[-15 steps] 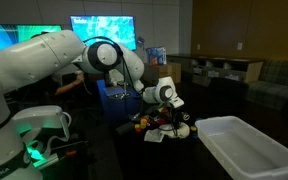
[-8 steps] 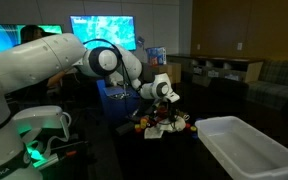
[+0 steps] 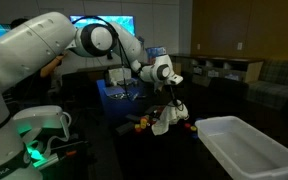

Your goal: Use the cloth to push the objects on the table to the left, then put it in the box

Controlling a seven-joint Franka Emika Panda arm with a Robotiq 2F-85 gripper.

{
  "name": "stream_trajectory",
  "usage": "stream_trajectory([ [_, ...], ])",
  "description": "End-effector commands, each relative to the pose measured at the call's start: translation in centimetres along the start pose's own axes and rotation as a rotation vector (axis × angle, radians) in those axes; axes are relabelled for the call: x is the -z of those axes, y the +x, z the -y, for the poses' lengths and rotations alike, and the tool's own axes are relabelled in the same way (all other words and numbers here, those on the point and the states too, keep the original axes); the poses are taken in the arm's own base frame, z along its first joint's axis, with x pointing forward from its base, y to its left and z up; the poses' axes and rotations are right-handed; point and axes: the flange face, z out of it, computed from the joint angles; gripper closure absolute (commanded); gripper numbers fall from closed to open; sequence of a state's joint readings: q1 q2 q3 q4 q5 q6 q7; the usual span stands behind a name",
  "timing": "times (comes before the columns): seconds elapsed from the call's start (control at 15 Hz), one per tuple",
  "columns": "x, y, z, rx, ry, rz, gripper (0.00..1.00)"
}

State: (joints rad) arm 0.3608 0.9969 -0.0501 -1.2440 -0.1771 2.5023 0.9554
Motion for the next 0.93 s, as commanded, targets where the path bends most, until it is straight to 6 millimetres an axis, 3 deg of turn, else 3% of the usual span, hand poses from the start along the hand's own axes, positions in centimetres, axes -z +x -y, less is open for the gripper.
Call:
stream_trajectory([
  [0.0,6.0,3.1,-2.6,-0.009,0.022,-0.035,0.86],
  [0.2,9.7,7.7,-5.6,-0.094,0.017,-0.093,0.85],
  [0.53,14.0,15.9,-11.4,-0.304,-0.001,-0.210,0.86],
  [0.87,14.6,21.4,-15.8,-0.499,-0.071,-0.327,0.86],
])
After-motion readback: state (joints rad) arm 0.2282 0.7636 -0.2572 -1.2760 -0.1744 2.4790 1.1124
